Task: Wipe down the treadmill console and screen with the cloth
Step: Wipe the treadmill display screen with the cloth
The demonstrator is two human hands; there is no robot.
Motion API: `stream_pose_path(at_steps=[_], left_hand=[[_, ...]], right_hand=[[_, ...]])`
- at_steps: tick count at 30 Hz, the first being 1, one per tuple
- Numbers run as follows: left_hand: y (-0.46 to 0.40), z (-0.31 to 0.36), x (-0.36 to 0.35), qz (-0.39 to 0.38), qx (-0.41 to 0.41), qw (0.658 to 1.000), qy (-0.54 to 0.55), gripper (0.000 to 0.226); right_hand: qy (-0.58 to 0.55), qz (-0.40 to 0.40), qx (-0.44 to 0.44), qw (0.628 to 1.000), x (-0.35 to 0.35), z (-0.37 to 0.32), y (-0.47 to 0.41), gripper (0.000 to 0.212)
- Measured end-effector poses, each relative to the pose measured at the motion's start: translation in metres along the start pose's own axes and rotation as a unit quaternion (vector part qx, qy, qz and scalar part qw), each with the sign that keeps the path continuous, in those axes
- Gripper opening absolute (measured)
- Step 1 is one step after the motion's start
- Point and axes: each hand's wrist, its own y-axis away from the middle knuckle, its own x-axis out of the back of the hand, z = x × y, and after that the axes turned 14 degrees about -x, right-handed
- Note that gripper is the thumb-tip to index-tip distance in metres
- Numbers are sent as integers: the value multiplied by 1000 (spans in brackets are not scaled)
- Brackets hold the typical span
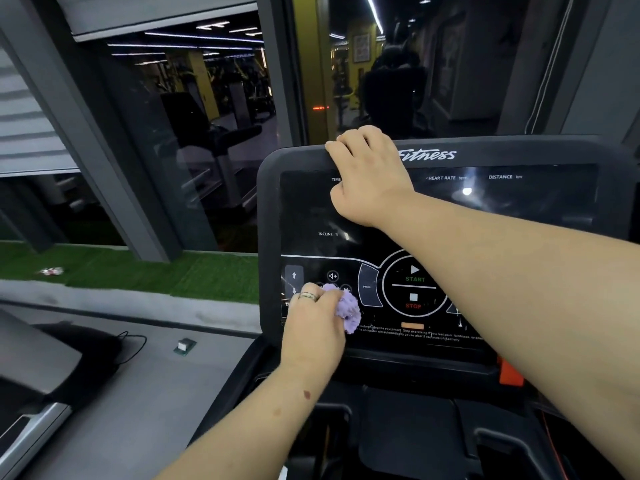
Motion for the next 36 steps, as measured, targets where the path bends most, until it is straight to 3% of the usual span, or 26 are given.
stream_pose_path(at_steps=[5, 11, 17, 19, 22, 25, 29, 31, 34, 36], left_hand=[[-10, -18, 7, 61, 118, 991, -3, 20], [-1, 21, -12, -19, -10, 1000, -8, 20], [-20, -38, 27, 63, 144, 988, 3, 22], [-11, -20, 17, 53, 107, 993, -12, 21], [15, 7, 2, -23, 18, 1000, 9, 22], [-2, -8, 18, -8, 70, 996, 57, 20], [-32, -30, 35, 66, 155, 985, 27, 21], [-23, -19, 26, 65, 122, 990, 6, 18], [-9, -8, 16, -18, 51, 999, 8, 18], [-25, -13, 25, -17, 49, 999, 15, 17]], right_hand=[[6, 1, -5, 1000, -1, 1, 1, 59], [1, -8, -1, 1000, 2, 1, 0, 58], [-4, -9, -2, 1000, 2, 1, 0, 61], [-6, -8, -7, 1000, 1, -1, 0, 60], [-12, -3, -3, 1000, -1, 0, 0, 61], [-14, 3, 0, 1000, -3, 1, 0, 61], [-8, -1, -4, 1000, -4, 2, -1, 60], [-7, 4, -3, 1000, -5, 1, -2, 60], [-10, 14, -1, 1000, -6, 0, -2, 59], [-10, 15, 0, 1000, -6, 0, -2, 58]])
